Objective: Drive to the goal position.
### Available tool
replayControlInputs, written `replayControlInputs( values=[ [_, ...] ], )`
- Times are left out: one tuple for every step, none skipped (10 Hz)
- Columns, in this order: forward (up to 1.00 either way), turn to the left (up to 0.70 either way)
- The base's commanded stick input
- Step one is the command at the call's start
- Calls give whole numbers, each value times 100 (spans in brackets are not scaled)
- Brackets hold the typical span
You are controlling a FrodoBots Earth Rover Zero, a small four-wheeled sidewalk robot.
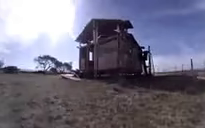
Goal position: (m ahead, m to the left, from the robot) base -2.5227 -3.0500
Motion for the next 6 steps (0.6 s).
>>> replayControlInputs(
  values=[
    [70,27],
    [70,27],
    [70,27],
    [70,27],
    [70,27],
    [70,27]
  ],
)
